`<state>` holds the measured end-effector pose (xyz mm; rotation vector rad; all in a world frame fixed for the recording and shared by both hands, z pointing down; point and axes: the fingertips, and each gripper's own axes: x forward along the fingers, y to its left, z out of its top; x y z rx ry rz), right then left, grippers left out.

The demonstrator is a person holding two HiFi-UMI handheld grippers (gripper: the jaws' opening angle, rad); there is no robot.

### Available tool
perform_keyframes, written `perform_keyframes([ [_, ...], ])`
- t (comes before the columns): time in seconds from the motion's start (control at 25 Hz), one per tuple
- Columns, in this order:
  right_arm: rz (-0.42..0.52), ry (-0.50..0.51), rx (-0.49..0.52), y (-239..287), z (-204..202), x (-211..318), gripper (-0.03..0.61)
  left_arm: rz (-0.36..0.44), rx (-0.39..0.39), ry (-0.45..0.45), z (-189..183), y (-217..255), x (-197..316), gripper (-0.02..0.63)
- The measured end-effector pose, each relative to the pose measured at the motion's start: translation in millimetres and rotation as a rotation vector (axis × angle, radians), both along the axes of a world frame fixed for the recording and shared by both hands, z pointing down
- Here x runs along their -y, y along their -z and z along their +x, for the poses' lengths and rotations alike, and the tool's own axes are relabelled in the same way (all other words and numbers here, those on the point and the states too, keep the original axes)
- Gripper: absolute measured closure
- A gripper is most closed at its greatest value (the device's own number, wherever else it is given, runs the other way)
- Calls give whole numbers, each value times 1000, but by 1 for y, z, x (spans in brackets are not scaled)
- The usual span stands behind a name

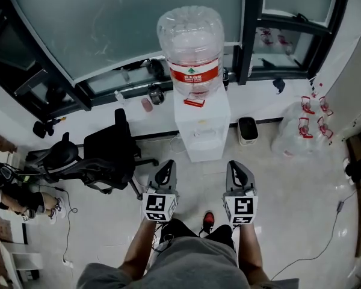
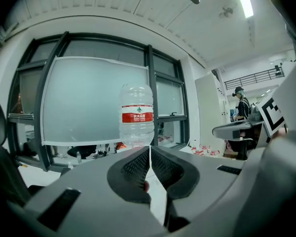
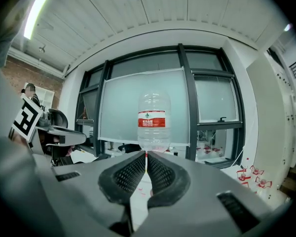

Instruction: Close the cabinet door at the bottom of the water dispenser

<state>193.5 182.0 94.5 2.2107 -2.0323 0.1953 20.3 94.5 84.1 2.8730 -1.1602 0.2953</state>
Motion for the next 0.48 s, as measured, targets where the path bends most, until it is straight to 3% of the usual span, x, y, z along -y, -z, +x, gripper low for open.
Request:
perform_keyframes([
  [0.48, 29, 15, -5, 10, 0, 7, 554, 10, -8, 6, 1, 5, -3, 583],
])
